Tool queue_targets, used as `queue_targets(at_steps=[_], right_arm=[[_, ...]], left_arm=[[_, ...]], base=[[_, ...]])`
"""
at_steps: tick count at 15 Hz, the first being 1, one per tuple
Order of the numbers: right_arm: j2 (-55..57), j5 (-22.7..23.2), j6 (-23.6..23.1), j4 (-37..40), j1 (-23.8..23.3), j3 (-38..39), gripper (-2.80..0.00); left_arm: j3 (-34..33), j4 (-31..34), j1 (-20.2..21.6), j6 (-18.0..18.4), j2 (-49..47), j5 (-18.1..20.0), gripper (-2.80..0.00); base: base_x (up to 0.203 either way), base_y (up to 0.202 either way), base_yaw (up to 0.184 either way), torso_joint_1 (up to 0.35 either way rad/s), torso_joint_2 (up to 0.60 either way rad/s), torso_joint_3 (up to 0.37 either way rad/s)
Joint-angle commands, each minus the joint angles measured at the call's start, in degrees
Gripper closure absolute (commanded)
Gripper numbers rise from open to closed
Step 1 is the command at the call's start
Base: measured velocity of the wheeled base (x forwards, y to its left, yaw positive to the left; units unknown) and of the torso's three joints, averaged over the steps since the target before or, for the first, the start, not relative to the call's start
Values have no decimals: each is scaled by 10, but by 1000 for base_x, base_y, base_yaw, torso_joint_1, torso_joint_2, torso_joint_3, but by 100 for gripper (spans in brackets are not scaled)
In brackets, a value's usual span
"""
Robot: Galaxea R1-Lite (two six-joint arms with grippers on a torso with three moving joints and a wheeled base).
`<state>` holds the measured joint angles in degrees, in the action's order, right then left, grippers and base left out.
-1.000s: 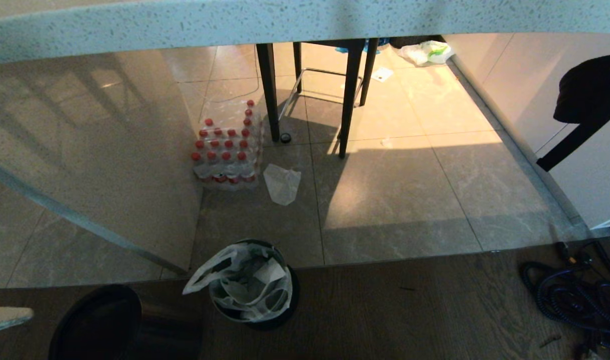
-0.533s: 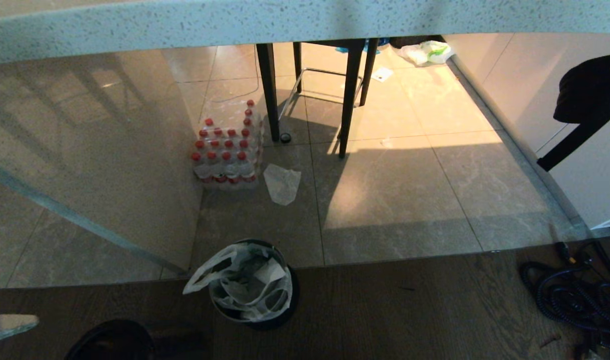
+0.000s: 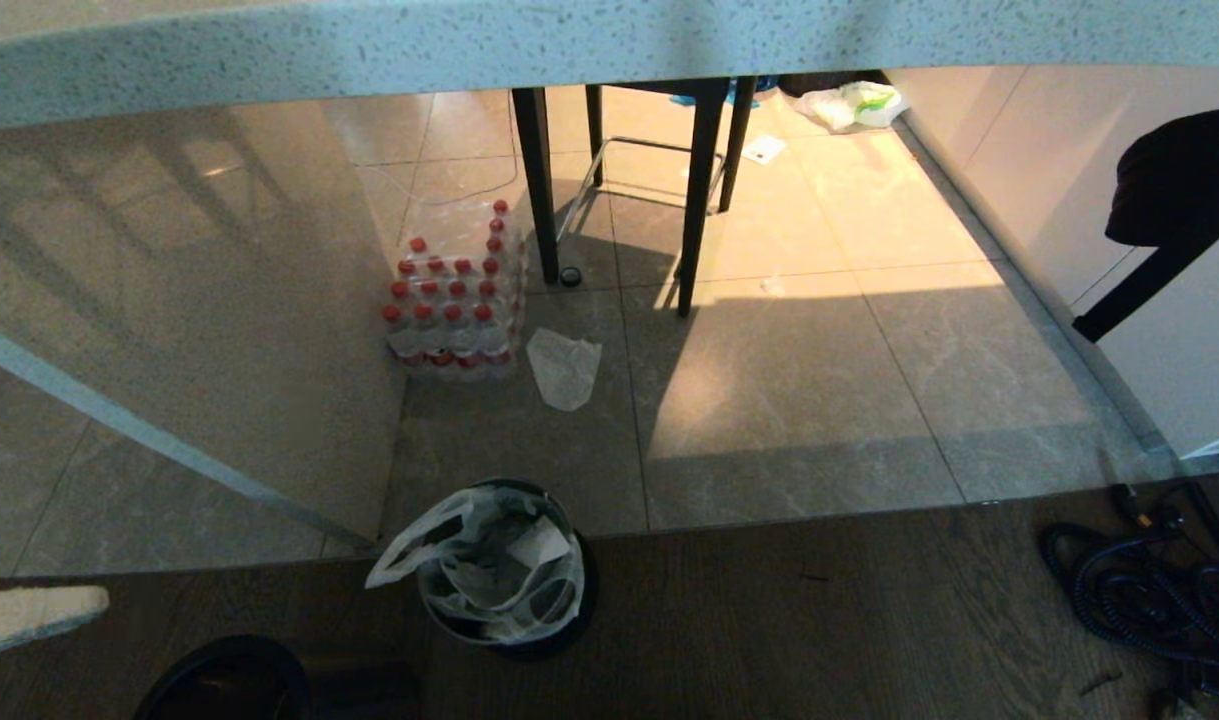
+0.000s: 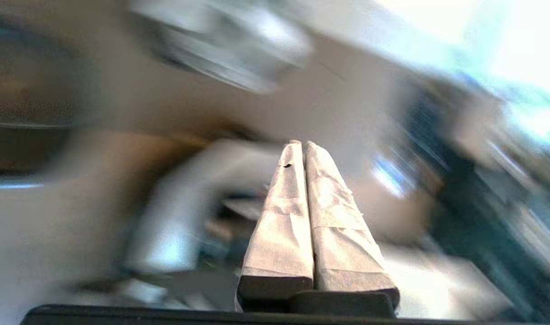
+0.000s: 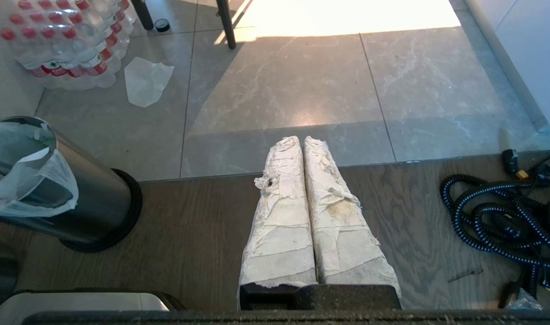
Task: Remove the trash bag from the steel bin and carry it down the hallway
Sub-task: Pick up the trash bag
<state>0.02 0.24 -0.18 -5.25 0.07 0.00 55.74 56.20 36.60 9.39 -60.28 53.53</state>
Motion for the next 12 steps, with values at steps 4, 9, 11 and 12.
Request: queue_targets(at_steps=[4,9,11,12], right_arm=[[0,0,0,-1,0,21,0],[0,0,0,0,0,21,0],[0,0,0,0,0,21,0],[0,0,0,0,0,21,0]], left_arm=[[14,143,-85,-7,29,-19,0],[-114,-175,-128,-101,2,-187,0],[-153,-259,-213,-153,-8,-228,0],[-164,-282,-253,-168,-19,-240,0]], base=[[0,0,0,0,0,0],[0,0,0,0,0,0],[0,0,0,0,0,0],[0,0,0,0,0,0]])
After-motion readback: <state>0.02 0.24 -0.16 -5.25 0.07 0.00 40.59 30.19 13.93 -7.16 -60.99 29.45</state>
